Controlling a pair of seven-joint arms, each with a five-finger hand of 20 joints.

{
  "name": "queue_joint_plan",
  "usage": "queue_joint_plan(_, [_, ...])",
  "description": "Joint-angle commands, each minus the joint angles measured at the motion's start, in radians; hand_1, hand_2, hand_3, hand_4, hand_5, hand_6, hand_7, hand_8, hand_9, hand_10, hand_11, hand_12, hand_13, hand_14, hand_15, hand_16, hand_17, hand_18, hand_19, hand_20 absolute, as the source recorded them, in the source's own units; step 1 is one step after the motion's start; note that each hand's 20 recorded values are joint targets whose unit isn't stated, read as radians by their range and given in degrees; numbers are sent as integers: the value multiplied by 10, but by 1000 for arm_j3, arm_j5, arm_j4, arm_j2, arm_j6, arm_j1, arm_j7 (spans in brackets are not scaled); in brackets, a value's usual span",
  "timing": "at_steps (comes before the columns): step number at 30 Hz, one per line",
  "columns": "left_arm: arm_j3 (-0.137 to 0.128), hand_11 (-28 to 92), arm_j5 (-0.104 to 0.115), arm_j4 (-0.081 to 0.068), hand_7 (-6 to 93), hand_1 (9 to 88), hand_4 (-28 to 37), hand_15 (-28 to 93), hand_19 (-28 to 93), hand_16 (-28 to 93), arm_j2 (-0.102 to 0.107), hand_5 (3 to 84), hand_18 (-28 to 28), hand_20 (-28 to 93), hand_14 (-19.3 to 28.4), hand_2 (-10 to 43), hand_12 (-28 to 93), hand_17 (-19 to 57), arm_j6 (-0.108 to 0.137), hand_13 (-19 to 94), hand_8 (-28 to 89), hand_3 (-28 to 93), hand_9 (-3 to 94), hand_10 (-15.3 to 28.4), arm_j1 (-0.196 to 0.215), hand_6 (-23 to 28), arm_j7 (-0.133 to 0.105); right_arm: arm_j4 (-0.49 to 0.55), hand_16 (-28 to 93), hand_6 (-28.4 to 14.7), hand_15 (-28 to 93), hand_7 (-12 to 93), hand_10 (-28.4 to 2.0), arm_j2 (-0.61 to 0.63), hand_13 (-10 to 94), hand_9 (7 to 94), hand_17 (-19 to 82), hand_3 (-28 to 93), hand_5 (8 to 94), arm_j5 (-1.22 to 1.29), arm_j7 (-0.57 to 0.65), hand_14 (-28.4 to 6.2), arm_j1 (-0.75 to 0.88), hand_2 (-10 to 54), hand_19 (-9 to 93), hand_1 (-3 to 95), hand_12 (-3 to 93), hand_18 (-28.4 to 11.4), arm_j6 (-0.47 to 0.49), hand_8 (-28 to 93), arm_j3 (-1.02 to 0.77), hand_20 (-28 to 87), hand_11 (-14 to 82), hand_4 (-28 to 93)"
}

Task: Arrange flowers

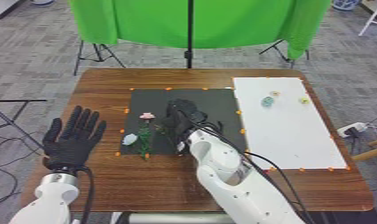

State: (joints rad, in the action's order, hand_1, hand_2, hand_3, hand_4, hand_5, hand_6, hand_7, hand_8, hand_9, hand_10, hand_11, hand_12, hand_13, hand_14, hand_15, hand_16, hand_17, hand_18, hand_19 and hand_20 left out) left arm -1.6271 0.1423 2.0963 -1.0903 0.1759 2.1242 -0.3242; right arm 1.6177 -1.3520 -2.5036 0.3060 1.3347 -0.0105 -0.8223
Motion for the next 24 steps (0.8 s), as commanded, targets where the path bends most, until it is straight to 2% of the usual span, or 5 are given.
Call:
queue_joint_plan(1, [7, 197, 5, -8, 128, 262, -283, 326, 365, -80, -8, 461, 134, 118, 158, 188, 73, -70, 17, 307, -107, 763, 406, 152, 2, 98, 3, -19, 211, -9, 692, 108, -155, -14, 547, 633, 312, 751, 802, -36, 12, -153, 2, -25, 931, 499, 130, -235, 5, -42, 4, 522, 127, -281])
queue_joint_plan(4, [5, 198, 5, -7, 128, 262, -283, 327, 365, -80, -9, 461, 134, 118, 157, 188, 74, -70, 18, 307, -106, 762, 406, 152, 4, 98, 3, -16, 311, -5, 647, 111, -147, -15, 554, 639, 313, 772, 785, -31, 16, -137, 3, -72, 930, 542, 133, -234, 18, -38, 3, 517, 130, -282])
queue_joint_plan(9, [2, 198, 6, -4, 129, 263, -283, 327, 366, -80, -10, 462, 134, 119, 157, 188, 74, -70, 16, 307, -106, 762, 406, 153, 10, 98, 4, 1, 335, -10, 637, 125, -146, -13, 556, 637, 316, 798, 720, 1, 31, -134, 11, -95, 929, 533, 138, -237, 0, -60, -1, 510, 136, -283])
queue_joint_plan(17, [-10, 199, 2, 7, 128, 263, -283, 327, 364, -80, -26, 462, 134, 118, 158, 188, 74, -70, 0, 307, -107, 762, 407, 152, 34, 98, 3, 95, 215, -27, 705, 132, -167, 34, 539, 616, 316, 858, 632, 76, 72, -157, 17, -87, 927, 411, 139, -237, -96, -132, -95, 496, 138, -282])
queue_joint_plan(24, [-22, 198, -7, 15, 128, 262, -283, 323, 363, -80, -32, 461, 134, 118, 157, 188, 74, -70, -11, 307, -106, 762, 406, 153, 51, 98, -19, 47, 163, -43, 629, 128, -179, 161, 493, 556, 315, 861, 582, 75, 166, -159, -29, -93, 928, 393, 136, -235, -93, -128, -258, 494, 134, -282])
